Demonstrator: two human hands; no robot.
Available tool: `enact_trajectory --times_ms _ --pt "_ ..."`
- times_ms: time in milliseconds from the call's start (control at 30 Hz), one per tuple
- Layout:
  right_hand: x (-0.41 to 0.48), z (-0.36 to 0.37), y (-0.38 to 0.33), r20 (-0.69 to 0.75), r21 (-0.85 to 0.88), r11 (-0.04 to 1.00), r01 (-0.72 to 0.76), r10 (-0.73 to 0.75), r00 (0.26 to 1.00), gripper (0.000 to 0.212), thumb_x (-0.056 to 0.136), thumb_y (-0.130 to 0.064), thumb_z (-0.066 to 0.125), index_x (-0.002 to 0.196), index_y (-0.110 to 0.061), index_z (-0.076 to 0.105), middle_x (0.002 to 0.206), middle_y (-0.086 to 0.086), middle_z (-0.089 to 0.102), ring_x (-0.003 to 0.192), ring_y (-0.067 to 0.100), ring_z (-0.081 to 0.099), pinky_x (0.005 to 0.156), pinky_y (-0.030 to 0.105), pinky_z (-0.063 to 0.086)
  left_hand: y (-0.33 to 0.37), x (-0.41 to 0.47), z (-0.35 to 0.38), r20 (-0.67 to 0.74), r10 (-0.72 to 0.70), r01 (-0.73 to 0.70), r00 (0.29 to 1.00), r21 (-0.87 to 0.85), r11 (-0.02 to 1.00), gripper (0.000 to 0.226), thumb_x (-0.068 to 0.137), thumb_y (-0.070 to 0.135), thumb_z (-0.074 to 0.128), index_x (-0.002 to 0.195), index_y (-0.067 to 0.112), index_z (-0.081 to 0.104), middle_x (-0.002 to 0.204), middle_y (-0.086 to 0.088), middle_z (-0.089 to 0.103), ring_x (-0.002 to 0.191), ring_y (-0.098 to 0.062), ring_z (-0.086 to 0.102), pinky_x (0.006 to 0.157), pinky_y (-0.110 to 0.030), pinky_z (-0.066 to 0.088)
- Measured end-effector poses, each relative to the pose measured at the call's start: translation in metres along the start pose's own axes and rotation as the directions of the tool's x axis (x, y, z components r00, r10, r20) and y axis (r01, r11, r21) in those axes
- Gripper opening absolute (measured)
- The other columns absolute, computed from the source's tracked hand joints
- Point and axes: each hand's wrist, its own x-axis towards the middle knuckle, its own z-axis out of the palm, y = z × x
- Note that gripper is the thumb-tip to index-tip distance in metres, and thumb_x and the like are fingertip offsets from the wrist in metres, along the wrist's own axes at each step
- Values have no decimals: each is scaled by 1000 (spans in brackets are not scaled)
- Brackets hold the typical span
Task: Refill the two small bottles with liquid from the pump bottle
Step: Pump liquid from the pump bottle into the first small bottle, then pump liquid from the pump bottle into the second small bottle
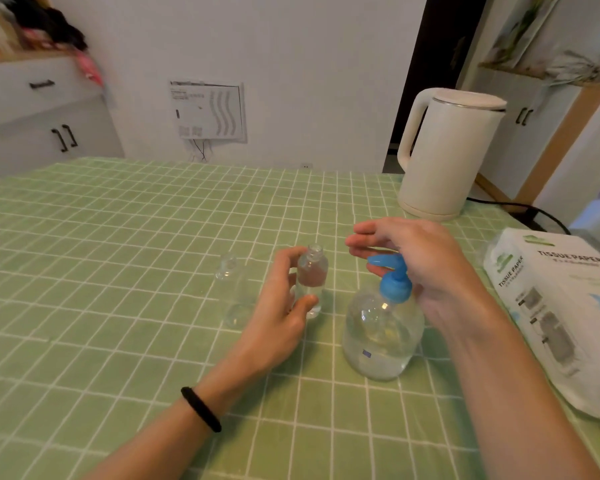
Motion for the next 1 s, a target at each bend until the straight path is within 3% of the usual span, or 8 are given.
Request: enact_trajectory --times_ms 67,167,333,600,700,800,900,1000 --pt "-1 -3 -3 3 46 999 14 -14 1000 24 93 -3 54 92 -9 77 85 5 82 85 16 80 59 20 57 -1 2 4 -22 -20 21 1000 23 1000 62 96 -15 55 137 31 44 133 17 54 126 -20 60 107 -49 54" --pt "0 -8 -6 8 44 999 31 -31 999 25 92 -6 54 93 -13 78 88 2 82 86 14 80 72 30 58 2 4 7 -50 -36 39 998 59 997 62 97 -15 53 140 29 43 135 16 55 126 -20 60 108 -53 52" --pt "0 -7 -6 33 84 995 46 -49 998 27 92 -3 52 93 -11 77 88 3 82 85 16 80 58 16 55 4 10 4 -76 -66 74 995 117 990 66 98 -17 49 150 22 38 144 4 51 136 -22 52 115 -55 45" --pt "4 -11 -9 20 101 994 40 -42 999 27 93 -2 51 97 -9 77 89 5 82 88 17 80 67 28 60 11 10 1 -73 -116 125 991 145 981 73 100 -16 48 159 21 28 158 -4 43 149 -22 42 123 -54 38" --pt "3 -11 -10 19 92 995 49 -51 999 27 94 -2 52 97 -10 77 89 4 82 89 17 79 71 31 61 21 5 2 -61 -107 118 992 223 968 86 100 -9 57 166 20 11 172 -3 24 159 -15 24 132 -35 21" --pt "3 -14 -11 -2 57 995 78 -78 997 25 94 -4 54 96 -13 77 90 1 82 88 15 79 84 36 59 36 -9 5 -61 -34 54 998 352 934 99 101 -1 63 167 15 -9 176 0 2 157 1 5 117 1 2" --pt "3 -18 -13 -29 54 994 92 -91 995 24 93 -6 56 96 -16 78 90 -1 82 88 13 79 87 35 57 56 -39 10 0 26 -24 1000 379 925 108 102 11 65 164 23 -22 173 16 -19 146 25 -19 109 8 -7" --pt "4 -22 -14 -54 69 992 102 -99 994 24 93 -7 56 98 -17 78 92 -2 82 90 12 79 89 35 57 75 -65 4 27 134 -134 991 389 911 106 99 21 69 167 31 -11 174 22 -10 155 15 -7 115 3 -2"
